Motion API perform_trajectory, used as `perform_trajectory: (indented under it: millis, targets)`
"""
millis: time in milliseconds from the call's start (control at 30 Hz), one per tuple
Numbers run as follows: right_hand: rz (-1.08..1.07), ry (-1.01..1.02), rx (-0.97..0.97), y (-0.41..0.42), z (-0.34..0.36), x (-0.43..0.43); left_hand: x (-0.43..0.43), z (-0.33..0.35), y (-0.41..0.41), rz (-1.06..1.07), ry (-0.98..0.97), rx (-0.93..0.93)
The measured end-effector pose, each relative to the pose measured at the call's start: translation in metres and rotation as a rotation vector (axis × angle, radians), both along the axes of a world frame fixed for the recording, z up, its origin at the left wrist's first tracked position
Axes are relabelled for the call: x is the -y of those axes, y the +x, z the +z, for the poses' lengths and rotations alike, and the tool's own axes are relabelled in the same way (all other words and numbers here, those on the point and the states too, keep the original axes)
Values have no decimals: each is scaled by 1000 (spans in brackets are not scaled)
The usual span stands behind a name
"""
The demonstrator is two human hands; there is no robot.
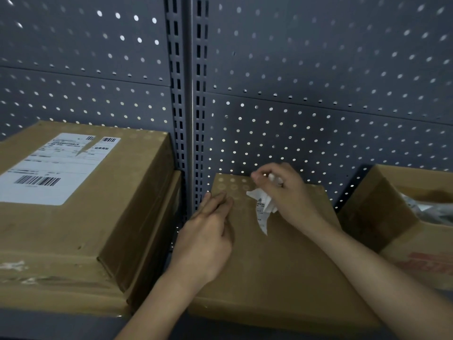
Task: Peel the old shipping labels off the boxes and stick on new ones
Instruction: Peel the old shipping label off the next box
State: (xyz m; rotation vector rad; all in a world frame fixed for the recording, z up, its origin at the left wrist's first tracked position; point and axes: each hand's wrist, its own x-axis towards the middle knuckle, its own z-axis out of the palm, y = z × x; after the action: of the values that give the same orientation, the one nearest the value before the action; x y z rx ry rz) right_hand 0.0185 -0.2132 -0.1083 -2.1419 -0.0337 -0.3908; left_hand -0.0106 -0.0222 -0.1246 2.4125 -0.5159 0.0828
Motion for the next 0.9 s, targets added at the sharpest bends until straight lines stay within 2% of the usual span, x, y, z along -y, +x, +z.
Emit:
perform_trajectory:
  millis: [67, 133, 267, 533, 667, 900]
  targets:
    - [3, -168, 21, 2, -6, 2, 0, 0, 0, -2, -3, 3]
    - [25, -252, 18, 2, -7, 5, 0, 0, 0, -5, -5, 8]
    - [2, -502, -106, -3, -3, 8, -1, -1, 0, -5, -5, 17]
    - [35, -432, -45, -4, -6, 5, -1, -2, 1, -6, -14, 15]
    - [59, -481, -8, -6, -4, 3, 0, -2, 0, -8, -17, 7]
    - [-99, -333, 145, -23, 8, 17, 0, 0, 0, 1, -21, 8]
